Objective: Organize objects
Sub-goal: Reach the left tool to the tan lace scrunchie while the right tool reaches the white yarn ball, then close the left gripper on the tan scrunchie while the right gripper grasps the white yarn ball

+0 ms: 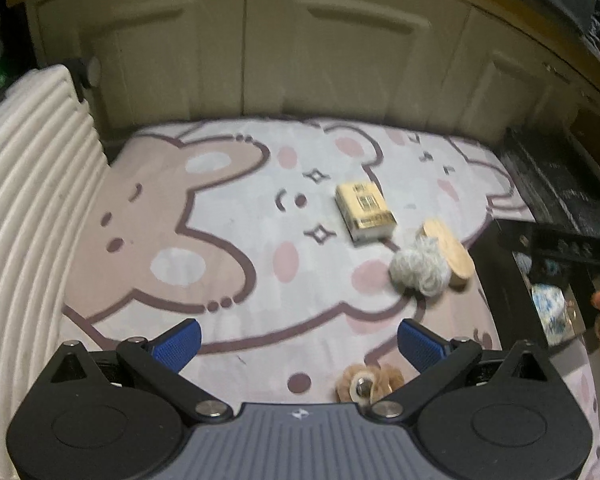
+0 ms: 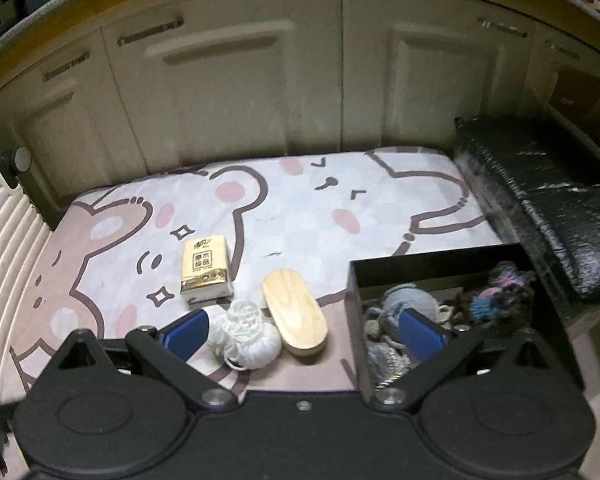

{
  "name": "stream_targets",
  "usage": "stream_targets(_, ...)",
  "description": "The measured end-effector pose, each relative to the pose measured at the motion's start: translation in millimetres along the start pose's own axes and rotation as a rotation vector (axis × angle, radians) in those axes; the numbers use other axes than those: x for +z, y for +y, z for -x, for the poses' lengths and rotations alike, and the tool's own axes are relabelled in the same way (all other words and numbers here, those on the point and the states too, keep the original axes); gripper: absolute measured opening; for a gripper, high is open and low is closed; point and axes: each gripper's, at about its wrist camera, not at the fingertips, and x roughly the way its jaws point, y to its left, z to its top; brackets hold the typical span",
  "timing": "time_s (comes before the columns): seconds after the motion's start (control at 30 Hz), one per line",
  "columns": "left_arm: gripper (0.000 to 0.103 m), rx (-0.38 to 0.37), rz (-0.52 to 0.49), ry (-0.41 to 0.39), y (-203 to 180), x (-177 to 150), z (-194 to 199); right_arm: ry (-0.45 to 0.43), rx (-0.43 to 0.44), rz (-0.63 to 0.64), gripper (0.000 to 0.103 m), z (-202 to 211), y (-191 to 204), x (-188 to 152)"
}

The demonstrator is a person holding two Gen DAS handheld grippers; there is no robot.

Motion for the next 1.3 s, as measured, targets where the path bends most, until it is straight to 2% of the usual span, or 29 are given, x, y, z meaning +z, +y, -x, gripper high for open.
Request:
stream_targets(0.03, 0.101, -0.005, -0.008, 0.013, -2, -1, -3, 0.007, 0.010, 0.003, 0.090, -4, 2, 0)
stream_targets(0.13, 0.095, -0.017, -0.037, 0.045, -7, -5, -10, 0.026, 0.030, 0.005, 0.082, -16, 6, 1)
stream_targets(0.43, 0.085, -0.109, -0.030, 0.152, -15, -11, -35, 0.058, 0.093, 0.066, 0.066, -49, 21, 0)
stream_targets(0.7, 0.082, -0.122, -0.056, 0.217, -24, -14, -58, 0.113, 0.148, 0.112, 0.063, -79, 38, -7)
stream_targets(1.0, 0.081, -0.126, -0.058, 0.271, -24, -16, -77, 0.146, 0.105, 0.204, 0.065, -99, 55, -16)
stream_targets(1.07, 0.079, -0.131, -0.059, 0.282, -26, -16, -80, 0.148, 0.095, 0.237, 0.063, -99, 57, -17)
stream_targets(1.13, 0.077, -0.137, -0.064, 0.292, -28, -17, -83, 0.151, 0.077, 0.262, 0.055, -100, 58, -17)
stream_targets(1.3, 0.071, -0.136, -0.061, 0.303, -35, -18, -90, 0.158, 0.068, 0.298, 0.044, -96, 59, -16)
